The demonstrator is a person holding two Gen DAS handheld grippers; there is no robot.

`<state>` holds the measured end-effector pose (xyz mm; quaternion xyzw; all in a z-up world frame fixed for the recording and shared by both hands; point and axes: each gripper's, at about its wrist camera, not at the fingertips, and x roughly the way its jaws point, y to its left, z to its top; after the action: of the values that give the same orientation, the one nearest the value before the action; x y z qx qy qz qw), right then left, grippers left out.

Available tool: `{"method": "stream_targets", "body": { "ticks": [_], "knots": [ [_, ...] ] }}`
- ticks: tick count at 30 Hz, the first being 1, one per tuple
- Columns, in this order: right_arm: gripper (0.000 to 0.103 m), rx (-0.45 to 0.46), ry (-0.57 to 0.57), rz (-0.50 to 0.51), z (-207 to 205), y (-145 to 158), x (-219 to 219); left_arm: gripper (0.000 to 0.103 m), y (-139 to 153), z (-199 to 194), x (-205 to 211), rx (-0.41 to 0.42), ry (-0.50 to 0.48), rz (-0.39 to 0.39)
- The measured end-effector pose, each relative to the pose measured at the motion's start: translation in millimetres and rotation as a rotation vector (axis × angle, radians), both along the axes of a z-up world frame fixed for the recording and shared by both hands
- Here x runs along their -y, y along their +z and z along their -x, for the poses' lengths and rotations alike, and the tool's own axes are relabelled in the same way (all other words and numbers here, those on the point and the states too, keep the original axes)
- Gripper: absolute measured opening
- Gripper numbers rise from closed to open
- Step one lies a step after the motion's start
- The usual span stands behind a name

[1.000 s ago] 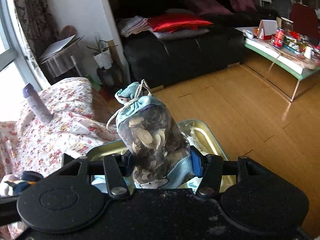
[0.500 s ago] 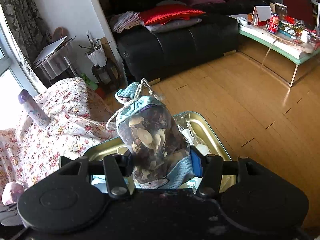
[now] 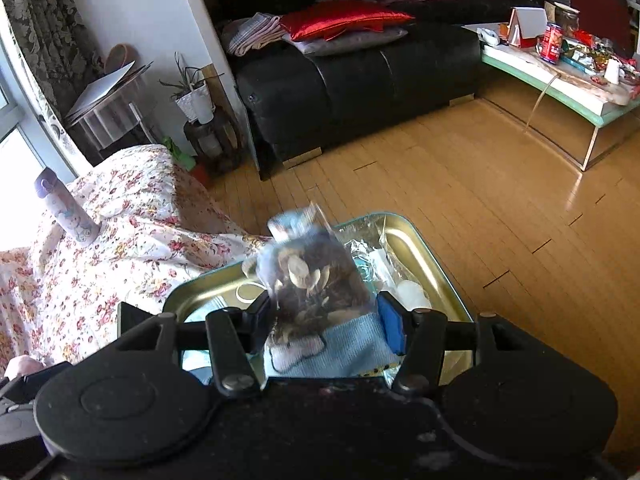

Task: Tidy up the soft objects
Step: 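Carry the socks and nut pouch over the tray and release both, then move the left gripper to the pink drawstring pouch and grasp it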

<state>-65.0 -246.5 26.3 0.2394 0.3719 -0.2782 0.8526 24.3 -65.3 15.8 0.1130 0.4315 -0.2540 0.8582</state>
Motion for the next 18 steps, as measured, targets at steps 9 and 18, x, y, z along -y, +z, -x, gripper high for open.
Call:
{"method": "stream_targets", "body": {
  "ticks": [9, 18],
  "knots": [
    [0.054, 0.0, 0.013, 0.011, -1, 0, 0, 0.095, -14, -3, -12, -0.047, 0.035, -0.023],
    [0.059, -0.008, -0.017, 0.002, 0, -3, 2, 0.095, -12, 1, -16, -0.051, 0.034, -0.013]
  ]
}}
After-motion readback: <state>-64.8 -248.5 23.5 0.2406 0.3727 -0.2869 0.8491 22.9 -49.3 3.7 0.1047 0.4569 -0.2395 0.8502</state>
